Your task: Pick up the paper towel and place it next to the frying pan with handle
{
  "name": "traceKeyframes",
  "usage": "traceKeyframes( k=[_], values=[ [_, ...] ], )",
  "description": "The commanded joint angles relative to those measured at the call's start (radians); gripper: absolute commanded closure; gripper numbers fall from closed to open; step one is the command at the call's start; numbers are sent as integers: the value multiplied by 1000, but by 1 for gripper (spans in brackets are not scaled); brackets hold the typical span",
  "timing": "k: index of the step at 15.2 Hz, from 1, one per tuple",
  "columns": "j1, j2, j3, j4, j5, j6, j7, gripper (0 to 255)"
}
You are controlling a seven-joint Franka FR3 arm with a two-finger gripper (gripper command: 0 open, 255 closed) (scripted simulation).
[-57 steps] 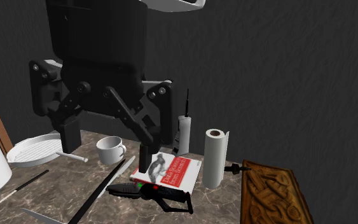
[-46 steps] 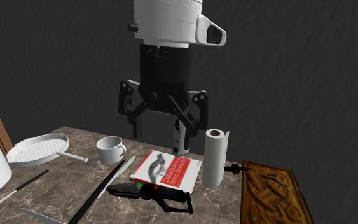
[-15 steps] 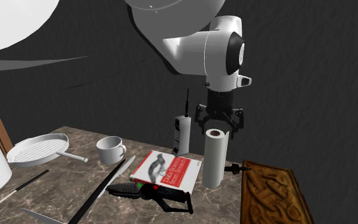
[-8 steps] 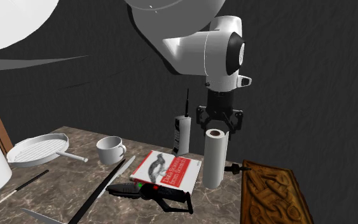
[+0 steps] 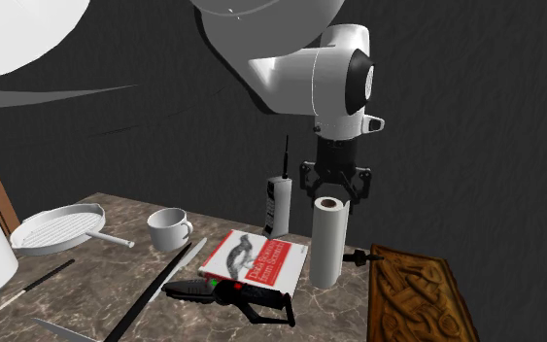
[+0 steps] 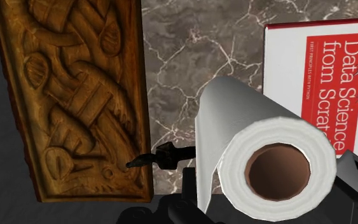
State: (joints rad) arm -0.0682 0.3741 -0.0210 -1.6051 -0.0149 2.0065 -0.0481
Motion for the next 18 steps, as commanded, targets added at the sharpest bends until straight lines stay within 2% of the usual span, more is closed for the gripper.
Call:
traceKeyframes(
  k=[1, 18],
  values=[
    [0, -3, 0, 8, 0, -12, 0, 255],
    [0, -28, 0, 202, 0, -230, -4, 255]
  ],
)
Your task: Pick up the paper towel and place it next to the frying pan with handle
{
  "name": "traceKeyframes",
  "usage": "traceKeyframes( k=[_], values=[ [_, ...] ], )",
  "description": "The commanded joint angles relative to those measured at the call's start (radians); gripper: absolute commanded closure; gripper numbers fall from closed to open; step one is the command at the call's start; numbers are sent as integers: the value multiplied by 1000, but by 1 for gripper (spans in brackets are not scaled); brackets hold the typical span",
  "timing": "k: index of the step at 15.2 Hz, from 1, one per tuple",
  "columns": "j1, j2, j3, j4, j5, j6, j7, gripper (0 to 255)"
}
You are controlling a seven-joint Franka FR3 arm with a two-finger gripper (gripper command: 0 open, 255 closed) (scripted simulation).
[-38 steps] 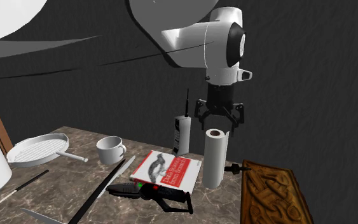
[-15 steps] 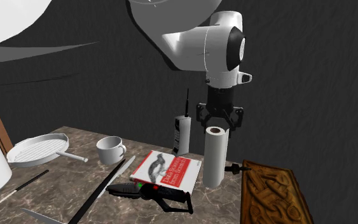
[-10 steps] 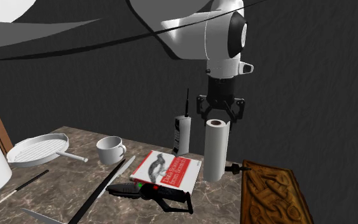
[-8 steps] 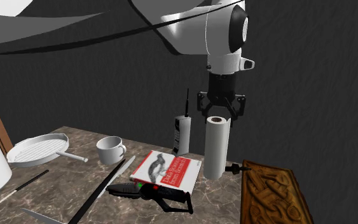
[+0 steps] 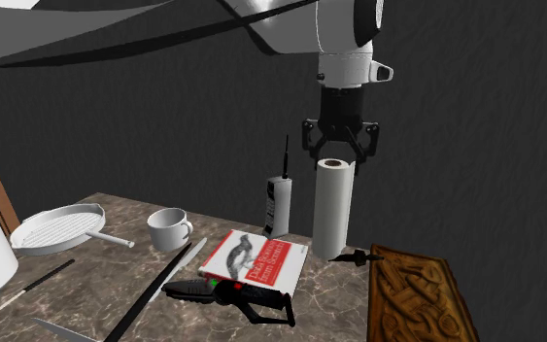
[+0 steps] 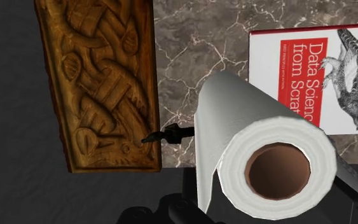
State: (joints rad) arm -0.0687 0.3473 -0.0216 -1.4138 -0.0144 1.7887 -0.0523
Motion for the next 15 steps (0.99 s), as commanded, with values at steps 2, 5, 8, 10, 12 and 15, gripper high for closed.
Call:
traceKeyframes(
  k=[2, 5, 8, 10, 12, 15],
  values=[
    [0, 1, 0, 38, 0, -37, 0, 255],
    [40, -67, 18, -60, -8, -8, 58, 255],
    [78, -124, 39, -140, -15, 13, 118, 255],
    [102, -157, 55, -185, -18, 24, 160, 255],
    [127, -186, 72, -224, -21, 32, 202, 255],
    [163, -222, 99, -271, -24, 42, 266, 255]
  ],
)
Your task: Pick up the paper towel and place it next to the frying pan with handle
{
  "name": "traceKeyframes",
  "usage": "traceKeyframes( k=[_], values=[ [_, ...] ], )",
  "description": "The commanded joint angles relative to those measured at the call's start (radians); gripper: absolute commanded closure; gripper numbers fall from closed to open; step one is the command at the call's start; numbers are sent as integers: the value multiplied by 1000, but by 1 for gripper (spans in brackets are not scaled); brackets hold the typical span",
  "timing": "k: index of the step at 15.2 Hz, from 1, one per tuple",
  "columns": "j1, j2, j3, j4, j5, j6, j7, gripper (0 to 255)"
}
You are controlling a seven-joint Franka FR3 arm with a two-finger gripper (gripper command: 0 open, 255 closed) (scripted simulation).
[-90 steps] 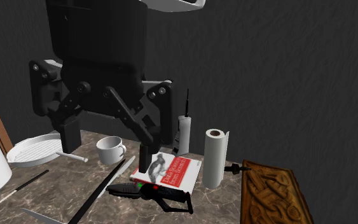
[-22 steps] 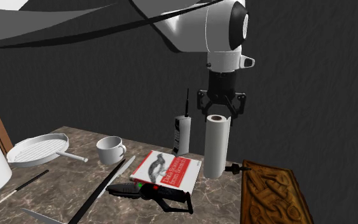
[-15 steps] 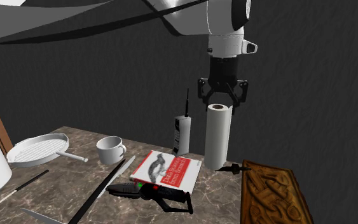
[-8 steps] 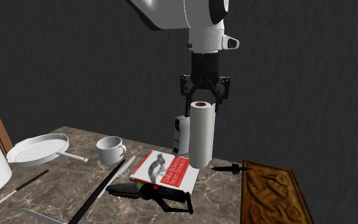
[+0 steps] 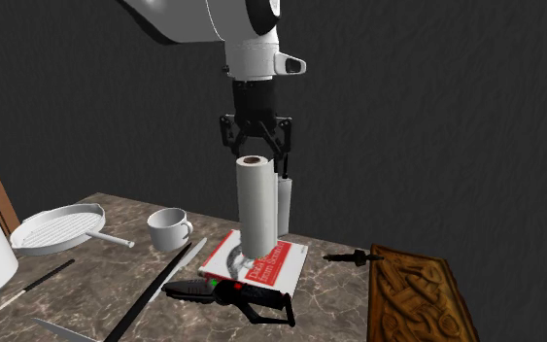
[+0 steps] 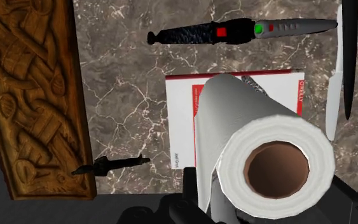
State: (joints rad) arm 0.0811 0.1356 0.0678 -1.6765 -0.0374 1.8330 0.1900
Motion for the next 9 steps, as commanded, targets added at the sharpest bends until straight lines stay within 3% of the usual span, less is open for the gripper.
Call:
traceKeyframes(
  k=[1, 9],
  values=[
    [25, -21, 19, -22, -2, 0, 46, 255],
    [122, -68, 100, -82, -7, 7, 225, 255]
  ],
)
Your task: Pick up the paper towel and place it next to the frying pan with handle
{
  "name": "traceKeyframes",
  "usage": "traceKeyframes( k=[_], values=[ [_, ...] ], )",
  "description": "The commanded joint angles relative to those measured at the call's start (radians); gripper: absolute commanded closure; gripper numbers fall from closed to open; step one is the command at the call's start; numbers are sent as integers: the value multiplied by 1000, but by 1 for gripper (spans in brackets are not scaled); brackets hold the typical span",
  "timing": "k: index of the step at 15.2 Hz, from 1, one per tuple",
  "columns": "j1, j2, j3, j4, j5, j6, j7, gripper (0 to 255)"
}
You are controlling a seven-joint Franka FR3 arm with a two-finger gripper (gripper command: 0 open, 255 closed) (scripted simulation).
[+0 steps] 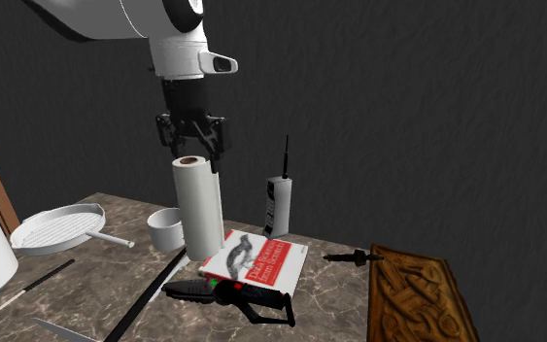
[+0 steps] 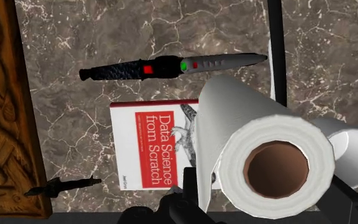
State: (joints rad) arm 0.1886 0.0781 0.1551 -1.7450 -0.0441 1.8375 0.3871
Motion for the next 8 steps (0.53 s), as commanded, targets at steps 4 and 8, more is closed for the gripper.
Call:
traceKeyframes(
  k=[4, 8],
  values=[
    [64, -11, 55, -14, -4, -2, 121, 255],
    [114, 4, 98, 5, -12, -9, 215, 255]
  ],
)
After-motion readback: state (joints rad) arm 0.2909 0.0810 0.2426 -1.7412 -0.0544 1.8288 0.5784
